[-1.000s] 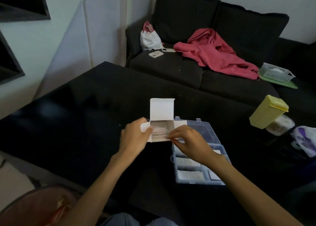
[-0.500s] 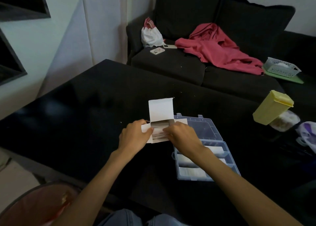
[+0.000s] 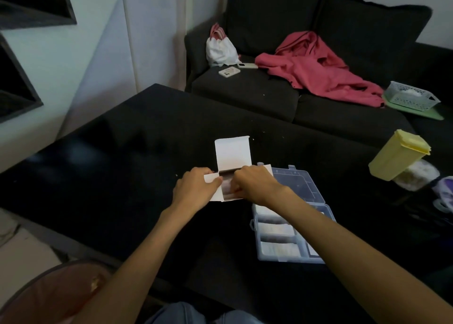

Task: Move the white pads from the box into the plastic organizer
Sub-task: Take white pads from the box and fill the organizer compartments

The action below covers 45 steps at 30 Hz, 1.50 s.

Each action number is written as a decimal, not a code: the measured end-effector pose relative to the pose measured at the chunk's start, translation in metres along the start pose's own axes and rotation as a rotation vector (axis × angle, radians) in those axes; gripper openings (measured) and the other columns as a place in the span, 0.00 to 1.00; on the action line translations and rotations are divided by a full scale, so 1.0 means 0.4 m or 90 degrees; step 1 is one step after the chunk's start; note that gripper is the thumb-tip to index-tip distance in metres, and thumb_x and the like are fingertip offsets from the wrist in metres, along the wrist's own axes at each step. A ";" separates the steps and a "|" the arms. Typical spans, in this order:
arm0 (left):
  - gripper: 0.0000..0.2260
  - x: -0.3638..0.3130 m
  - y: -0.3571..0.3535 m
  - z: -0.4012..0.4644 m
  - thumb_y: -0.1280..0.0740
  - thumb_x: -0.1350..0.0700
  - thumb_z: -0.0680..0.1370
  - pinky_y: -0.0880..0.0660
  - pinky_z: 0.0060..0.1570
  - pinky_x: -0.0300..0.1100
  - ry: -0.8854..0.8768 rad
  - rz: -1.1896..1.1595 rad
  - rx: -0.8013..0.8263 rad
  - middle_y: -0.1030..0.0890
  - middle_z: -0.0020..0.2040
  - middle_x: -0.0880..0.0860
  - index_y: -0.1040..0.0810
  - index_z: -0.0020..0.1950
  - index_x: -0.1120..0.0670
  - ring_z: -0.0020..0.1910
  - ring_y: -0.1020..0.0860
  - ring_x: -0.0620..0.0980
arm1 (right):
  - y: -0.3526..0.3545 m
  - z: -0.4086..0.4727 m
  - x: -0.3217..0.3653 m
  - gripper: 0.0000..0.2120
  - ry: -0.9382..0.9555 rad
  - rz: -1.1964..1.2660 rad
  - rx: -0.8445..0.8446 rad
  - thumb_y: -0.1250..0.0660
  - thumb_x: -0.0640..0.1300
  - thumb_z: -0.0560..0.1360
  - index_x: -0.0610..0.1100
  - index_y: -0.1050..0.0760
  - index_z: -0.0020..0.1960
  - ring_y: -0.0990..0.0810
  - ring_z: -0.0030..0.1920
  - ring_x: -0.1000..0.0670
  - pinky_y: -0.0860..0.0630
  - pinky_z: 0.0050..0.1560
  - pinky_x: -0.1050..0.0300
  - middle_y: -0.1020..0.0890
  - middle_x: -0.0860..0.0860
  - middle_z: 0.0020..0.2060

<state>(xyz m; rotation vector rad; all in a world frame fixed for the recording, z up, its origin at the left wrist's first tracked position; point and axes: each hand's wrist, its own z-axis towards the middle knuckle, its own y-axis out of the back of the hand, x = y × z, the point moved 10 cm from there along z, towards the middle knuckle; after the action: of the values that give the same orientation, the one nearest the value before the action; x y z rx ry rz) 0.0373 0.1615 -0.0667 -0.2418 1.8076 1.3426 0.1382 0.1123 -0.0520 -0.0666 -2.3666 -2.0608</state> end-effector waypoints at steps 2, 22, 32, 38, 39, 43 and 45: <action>0.07 0.002 0.001 0.002 0.36 0.44 0.76 0.34 0.37 0.41 0.011 0.001 -0.009 0.21 0.43 0.48 0.24 0.44 0.45 0.44 0.23 0.51 | 0.001 0.003 -0.001 0.10 -0.003 -0.009 -0.003 0.35 0.48 0.76 0.44 0.20 0.54 0.20 0.51 0.46 0.29 0.56 0.56 0.18 0.46 0.51; 0.13 0.002 0.012 0.024 0.31 0.53 0.75 0.24 0.35 0.40 0.067 -0.116 0.049 0.20 0.52 0.52 0.21 0.60 0.51 0.49 0.21 0.51 | 0.098 -0.084 0.005 0.10 0.085 -0.030 -0.156 0.38 0.46 0.78 0.45 0.24 0.57 0.21 0.49 0.49 0.23 0.48 0.58 0.19 0.47 0.52; 0.16 -0.091 0.114 -0.053 0.40 0.48 0.80 0.31 0.50 0.40 -0.075 0.097 -0.188 0.23 0.61 0.49 0.29 0.67 0.49 0.60 0.27 0.48 | 0.154 -0.126 -0.074 0.11 0.009 0.223 -0.223 0.36 0.44 0.77 0.44 0.22 0.58 0.23 0.48 0.58 0.28 0.47 0.70 0.18 0.49 0.52; 0.17 -0.290 0.036 -0.111 0.40 0.45 0.79 0.29 0.56 0.42 -0.275 0.169 -0.044 0.24 0.62 0.49 0.29 0.68 0.45 0.62 0.28 0.46 | 0.154 -0.200 -0.119 0.12 -0.004 0.266 -0.164 0.34 0.43 0.75 0.43 0.22 0.58 0.23 0.48 0.61 0.27 0.46 0.74 0.18 0.50 0.53; 0.17 -0.310 0.013 -0.117 0.40 0.45 0.79 0.29 0.56 0.42 -0.289 0.195 -0.018 0.23 0.62 0.49 0.30 0.68 0.45 0.62 0.27 0.46 | 0.152 -0.217 -0.130 0.12 -0.007 0.275 -0.152 0.34 0.43 0.75 0.43 0.22 0.58 0.23 0.48 0.61 0.28 0.45 0.75 0.18 0.50 0.53; 0.14 -0.352 -0.059 -0.123 0.39 0.49 0.80 0.31 0.51 0.39 -0.307 0.213 0.065 0.21 0.58 0.50 0.26 0.65 0.46 0.57 0.24 0.47 | 0.136 -0.272 -0.182 0.11 -0.033 0.295 -0.104 0.33 0.43 0.75 0.43 0.21 0.57 0.21 0.49 0.59 0.24 0.47 0.69 0.18 0.49 0.53; 0.12 -0.381 -0.092 -0.125 0.38 0.50 0.80 0.28 0.51 0.41 -0.324 0.206 0.093 0.20 0.57 0.50 0.23 0.63 0.47 0.54 0.23 0.47 | 0.128 -0.298 -0.214 0.11 -0.045 0.293 -0.090 0.33 0.42 0.75 0.43 0.21 0.56 0.20 0.47 0.60 0.23 0.46 0.68 0.17 0.50 0.52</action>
<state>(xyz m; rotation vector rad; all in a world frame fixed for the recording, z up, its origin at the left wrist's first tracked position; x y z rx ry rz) 0.1282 0.0554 0.0203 0.4519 1.5330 1.3291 0.2222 -0.0013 0.0124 -0.6281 -1.9864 -2.0095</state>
